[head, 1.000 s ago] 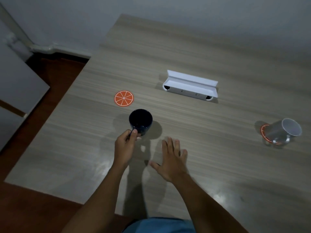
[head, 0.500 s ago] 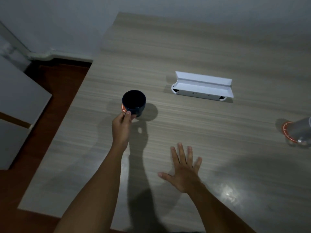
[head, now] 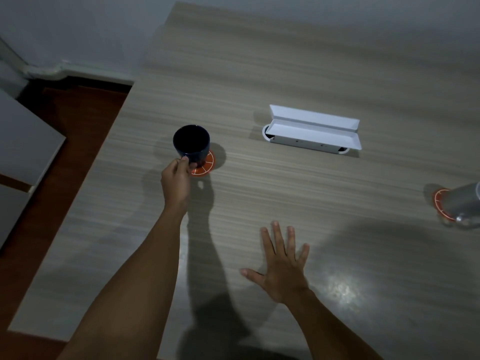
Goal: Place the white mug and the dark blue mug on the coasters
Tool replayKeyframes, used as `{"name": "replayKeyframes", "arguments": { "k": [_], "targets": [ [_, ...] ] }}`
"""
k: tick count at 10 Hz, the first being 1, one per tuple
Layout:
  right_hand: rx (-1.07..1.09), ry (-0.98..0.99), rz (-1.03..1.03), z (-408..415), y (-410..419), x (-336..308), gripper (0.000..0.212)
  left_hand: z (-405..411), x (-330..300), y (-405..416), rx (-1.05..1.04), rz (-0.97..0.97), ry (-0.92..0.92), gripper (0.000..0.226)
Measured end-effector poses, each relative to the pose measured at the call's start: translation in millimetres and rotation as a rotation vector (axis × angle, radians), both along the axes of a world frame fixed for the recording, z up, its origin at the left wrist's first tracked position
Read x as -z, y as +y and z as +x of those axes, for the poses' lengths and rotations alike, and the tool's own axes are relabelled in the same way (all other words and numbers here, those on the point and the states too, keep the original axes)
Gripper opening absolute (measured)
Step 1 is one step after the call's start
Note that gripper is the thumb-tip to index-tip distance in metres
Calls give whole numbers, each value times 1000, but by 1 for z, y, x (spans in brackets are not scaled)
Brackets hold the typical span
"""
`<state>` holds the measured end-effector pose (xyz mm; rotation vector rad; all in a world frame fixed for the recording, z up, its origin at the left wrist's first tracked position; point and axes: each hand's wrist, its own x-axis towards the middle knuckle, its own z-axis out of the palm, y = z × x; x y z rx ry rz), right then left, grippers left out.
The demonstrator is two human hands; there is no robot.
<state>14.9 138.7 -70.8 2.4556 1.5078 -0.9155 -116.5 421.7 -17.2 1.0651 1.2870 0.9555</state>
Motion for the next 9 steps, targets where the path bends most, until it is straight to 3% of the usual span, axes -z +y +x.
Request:
{"name": "replayKeyframes", "arguments": {
  "k": [3, 6, 8, 9],
  "targets": [
    [0, 3, 6, 1, 0, 5, 116, 0, 5, 0, -3, -31, 2, 55],
    [11, 33, 10, 0, 0, 3, 115, -3, 10, -5, 13, -27, -15, 39],
    [31, 80, -32, 3, 5, -8, 114, -12, -1, -13, 121, -61, 95, 6],
    [26, 100, -49, 4, 8, -10, 113, -16, -7, -24, 55, -24, 136, 19]
  ]
}}
